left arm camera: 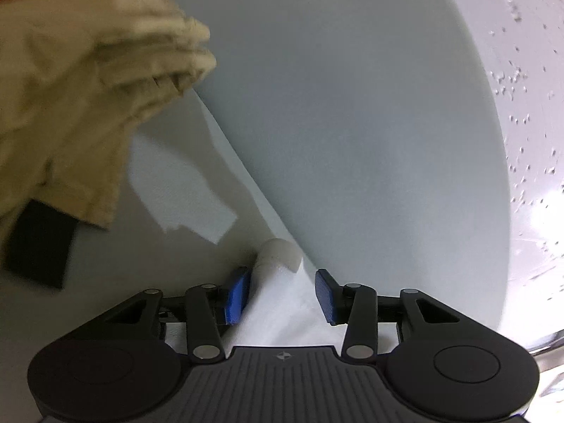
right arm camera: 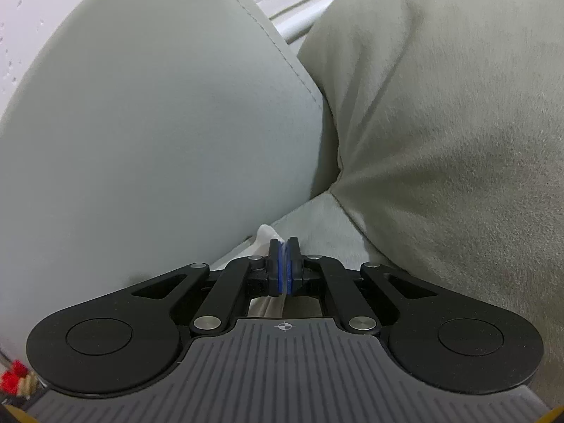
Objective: Fold clothes
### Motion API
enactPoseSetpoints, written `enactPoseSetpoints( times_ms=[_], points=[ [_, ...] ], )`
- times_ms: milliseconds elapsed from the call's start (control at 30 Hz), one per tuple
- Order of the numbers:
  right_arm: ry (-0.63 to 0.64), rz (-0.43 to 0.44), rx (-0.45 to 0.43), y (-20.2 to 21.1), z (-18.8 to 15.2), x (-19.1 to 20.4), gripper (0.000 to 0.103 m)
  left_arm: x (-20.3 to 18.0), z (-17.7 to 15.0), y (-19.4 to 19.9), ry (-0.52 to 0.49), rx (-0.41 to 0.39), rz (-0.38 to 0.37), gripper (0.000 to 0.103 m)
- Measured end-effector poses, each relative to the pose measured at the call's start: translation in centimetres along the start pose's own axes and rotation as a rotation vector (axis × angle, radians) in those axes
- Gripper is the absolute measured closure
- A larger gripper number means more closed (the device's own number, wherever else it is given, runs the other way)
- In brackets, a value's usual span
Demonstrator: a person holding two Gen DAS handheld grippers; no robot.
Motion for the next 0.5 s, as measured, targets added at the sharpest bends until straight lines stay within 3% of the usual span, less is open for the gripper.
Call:
enactPoseSetpoints(
  times_ms=[33, 233, 500],
  points=[
    [-0.004, 0.008, 0.006, 0.0, 0.0, -0.1, 0.101, 0.0, 0.2, -0.1, -0.01, 0.007, 0.021, 0.103],
    [0.05, 0.02, 0.001, 0.6, -0.3, 0.6, 0.101, -3.9, 1.4, 2.7, -0.327, -0.176, 0.158, 0.103],
    [0.114, 0.014, -0.015, -0.6, -1.1, 2.7, 0.101, -2.5, 1.5, 1.1, -0.498, -0.28, 0.505, 0.1]
  ],
)
Point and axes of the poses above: each gripper's, at about its wrist camera, not at the fingertips, and y roughly against the way its jaws point, x to its left, z to its top, the point moved 10 cm from there along -y, roughly the way its jaws point, and after that the axes turned 6 degrees about x, right-handed, at the moved point
